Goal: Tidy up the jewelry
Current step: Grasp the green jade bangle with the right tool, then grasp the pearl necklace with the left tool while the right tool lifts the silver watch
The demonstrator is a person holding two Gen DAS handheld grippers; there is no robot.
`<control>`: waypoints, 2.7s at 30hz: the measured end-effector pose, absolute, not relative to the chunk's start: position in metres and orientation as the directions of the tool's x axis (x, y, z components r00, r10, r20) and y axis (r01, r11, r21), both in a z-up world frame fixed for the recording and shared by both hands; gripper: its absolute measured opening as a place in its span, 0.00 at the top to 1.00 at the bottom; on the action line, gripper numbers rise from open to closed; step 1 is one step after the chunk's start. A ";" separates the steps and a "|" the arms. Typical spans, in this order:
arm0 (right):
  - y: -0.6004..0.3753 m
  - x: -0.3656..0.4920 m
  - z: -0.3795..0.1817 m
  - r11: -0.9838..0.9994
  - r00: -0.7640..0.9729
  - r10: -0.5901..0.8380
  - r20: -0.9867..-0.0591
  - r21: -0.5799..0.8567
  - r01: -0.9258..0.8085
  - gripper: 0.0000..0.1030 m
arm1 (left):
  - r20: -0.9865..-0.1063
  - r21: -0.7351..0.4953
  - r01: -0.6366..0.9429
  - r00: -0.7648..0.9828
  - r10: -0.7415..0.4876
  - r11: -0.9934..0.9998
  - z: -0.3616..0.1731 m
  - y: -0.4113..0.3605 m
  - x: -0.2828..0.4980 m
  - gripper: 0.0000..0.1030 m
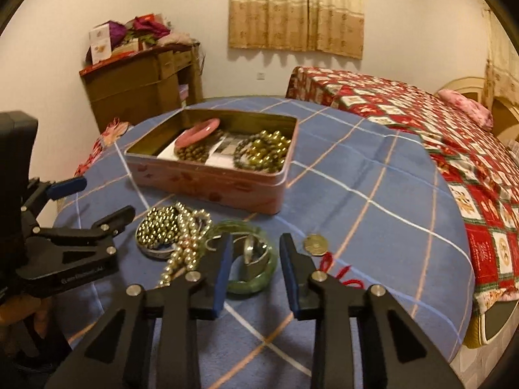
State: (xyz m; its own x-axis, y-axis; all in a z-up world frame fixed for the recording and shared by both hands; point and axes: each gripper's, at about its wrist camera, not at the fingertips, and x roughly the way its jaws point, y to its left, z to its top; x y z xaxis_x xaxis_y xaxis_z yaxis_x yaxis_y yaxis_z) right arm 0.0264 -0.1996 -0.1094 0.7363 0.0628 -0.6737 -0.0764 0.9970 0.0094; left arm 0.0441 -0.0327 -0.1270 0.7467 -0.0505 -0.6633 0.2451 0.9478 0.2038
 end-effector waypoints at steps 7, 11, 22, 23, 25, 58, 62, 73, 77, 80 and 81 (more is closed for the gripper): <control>-0.197 0.032 -0.121 0.997 0.705 0.045 -0.708 -0.015 -0.078 0.78 | -0.664 0.194 0.254 0.745 -0.064 0.947 -0.127 -0.035 0.042 0.18; -0.196 0.030 -0.120 0.996 0.711 0.042 -0.702 -0.024 -0.082 0.81 | -0.661 0.188 0.255 0.747 -0.070 0.948 -0.124 -0.035 0.042 0.18; -0.198 0.025 -0.112 0.995 0.733 0.078 -0.676 0.010 -0.097 0.85 | -0.651 0.180 0.272 0.753 -0.093 0.945 -0.119 -0.037 0.036 0.18; -0.199 0.024 -0.111 0.995 0.735 0.081 -0.673 0.014 -0.096 0.85 | -0.650 0.177 0.275 0.754 -0.098 0.945 -0.118 -0.038 0.035 0.18; -0.199 0.024 -0.112 0.995 0.738 0.086 -0.670 0.022 -0.096 0.85 | -0.645 0.175 0.282 0.757 -0.107 0.943 -0.115 -0.038 0.033 0.18; -0.228 0.018 -0.120 1.000 0.783 -0.019 -0.622 -0.013 0.013 0.85 | -0.733 0.147 0.455 0.646 -0.212 0.878 -0.132 -0.115 0.019 0.45; -0.227 0.017 -0.120 1.000 0.786 -0.013 -0.618 -0.016 0.004 0.85 | -0.749 0.135 0.489 0.620 -0.235 0.862 -0.137 -0.117 0.018 0.78; -0.229 0.011 -0.114 1.000 0.813 0.013 -0.583 -0.002 -0.017 0.85 | -0.682 0.087 0.466 0.672 -0.289 0.880 -0.110 -0.081 0.012 0.88; -0.226 0.005 -0.101 1.000 0.834 0.028 -0.551 0.006 -0.030 0.85 | -0.648 0.055 0.450 0.695 -0.311 0.891 -0.093 -0.066 0.012 0.88; -0.224 0.002 -0.092 0.999 0.846 0.028 -0.532 0.001 -0.033 0.85 | -0.625 0.072 0.431 0.722 -0.296 0.899 -0.087 -0.061 0.012 0.88; -0.223 0.002 -0.091 0.999 0.850 0.026 -0.526 -0.003 -0.032 0.85 | -0.622 0.083 0.425 0.729 -0.286 0.901 -0.086 -0.060 0.013 0.88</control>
State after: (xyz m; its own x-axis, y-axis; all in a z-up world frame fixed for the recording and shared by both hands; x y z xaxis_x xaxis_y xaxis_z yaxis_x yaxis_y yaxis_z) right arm 0.0016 -0.2233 -0.0911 0.8499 0.0259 -0.5263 -0.0322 0.9995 -0.0028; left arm 0.0130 -0.0600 -0.0862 0.7288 -0.2864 -0.6219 0.4249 0.9014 0.0829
